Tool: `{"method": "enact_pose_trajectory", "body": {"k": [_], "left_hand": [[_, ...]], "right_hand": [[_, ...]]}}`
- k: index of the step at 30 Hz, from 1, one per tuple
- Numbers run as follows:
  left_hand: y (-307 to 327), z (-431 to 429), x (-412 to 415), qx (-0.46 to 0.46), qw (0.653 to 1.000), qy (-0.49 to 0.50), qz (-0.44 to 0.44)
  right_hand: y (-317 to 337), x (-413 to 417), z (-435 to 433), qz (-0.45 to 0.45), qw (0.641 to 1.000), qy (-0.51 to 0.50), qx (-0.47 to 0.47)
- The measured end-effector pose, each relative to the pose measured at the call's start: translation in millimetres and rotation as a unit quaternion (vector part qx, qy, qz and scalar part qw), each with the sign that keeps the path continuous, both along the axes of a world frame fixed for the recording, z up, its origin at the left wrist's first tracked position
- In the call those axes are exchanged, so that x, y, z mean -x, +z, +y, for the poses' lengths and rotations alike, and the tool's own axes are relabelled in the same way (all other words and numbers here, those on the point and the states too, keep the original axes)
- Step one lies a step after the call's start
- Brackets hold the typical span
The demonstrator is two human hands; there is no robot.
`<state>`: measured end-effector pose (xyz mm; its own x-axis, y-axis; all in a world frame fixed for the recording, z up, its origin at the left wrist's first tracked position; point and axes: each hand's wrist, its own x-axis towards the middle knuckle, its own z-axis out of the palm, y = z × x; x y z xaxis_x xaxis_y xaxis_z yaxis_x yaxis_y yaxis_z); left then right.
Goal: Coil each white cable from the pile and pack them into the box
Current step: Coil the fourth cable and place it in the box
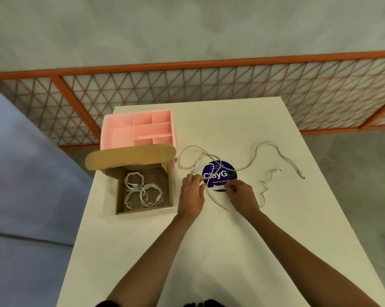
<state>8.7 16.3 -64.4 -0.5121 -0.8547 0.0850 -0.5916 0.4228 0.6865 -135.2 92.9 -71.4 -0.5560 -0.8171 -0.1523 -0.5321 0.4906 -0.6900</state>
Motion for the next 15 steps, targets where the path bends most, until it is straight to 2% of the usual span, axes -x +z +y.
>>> {"method": "enact_pose_trajectory", "body": {"k": [8,13,15], "left_hand": [[-4.0,-43.6,44.4,-0.008,0.995,0.052,-0.09],[-12.2,-59.7,49.4,-0.023,0.992,0.037,-0.116],[-17.2,-64.3,49.6,-0.037,0.993,0.047,-0.1]], "right_hand": [[-1.1,26.1,-34.2,-0.015,1.0,0.024,-0.013],[4.0,24.4,-65.9,-0.023,0.998,0.061,-0.021],[2.8,23.6,-76.3,-0.026,0.996,0.083,-0.035]]}}
